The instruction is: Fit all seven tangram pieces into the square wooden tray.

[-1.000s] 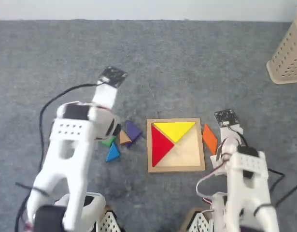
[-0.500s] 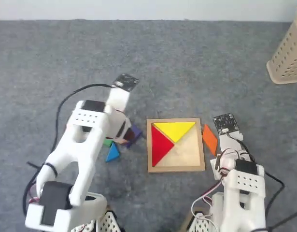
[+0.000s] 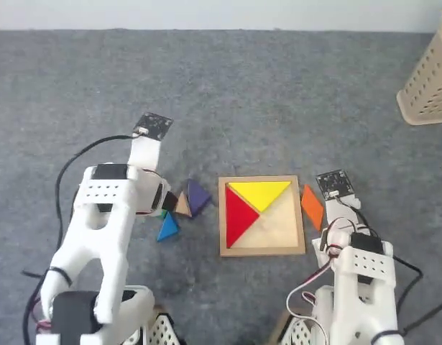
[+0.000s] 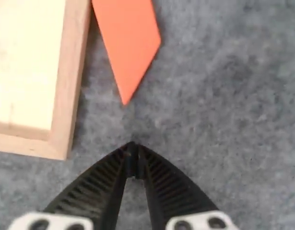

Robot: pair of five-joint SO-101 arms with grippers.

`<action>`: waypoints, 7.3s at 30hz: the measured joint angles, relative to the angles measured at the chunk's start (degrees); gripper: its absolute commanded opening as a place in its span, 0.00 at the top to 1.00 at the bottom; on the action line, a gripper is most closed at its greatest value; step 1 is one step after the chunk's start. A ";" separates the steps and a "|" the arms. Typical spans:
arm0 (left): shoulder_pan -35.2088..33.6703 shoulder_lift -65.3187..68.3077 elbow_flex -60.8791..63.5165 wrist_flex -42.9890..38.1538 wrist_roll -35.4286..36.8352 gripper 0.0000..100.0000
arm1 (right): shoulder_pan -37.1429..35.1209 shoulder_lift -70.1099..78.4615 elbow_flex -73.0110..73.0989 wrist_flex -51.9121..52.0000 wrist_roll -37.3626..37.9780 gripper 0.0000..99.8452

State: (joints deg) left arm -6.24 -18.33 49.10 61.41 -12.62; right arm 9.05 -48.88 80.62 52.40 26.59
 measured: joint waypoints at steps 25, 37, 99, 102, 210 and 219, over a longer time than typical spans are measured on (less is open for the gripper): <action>-6.15 -0.09 3.16 -7.91 4.57 0.74 | -10.02 12.75 -27.78 14.42 0.18 0.88; -6.95 -0.09 3.52 -8.44 4.84 0.74 | -15.47 34.81 -32.97 7.30 7.65 0.71; -6.95 -0.09 4.66 -9.58 4.84 0.74 | -41.67 22.68 -34.02 15.03 28.48 0.99; -6.95 -0.09 4.66 -9.58 4.84 0.74 | -41.41 22.68 -34.02 13.71 23.74 0.99; 11.25 11.25 -7.56 0.97 8.18 0.74 | 10.02 12.84 -7.21 -3.34 2.64 0.98; 10.90 12.04 -7.56 0.53 8.26 0.74 | 10.02 12.75 -7.12 -3.43 2.64 0.98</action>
State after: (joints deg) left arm 4.66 -6.29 41.54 61.93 -4.35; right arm 19.08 -36.13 73.49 48.97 29.23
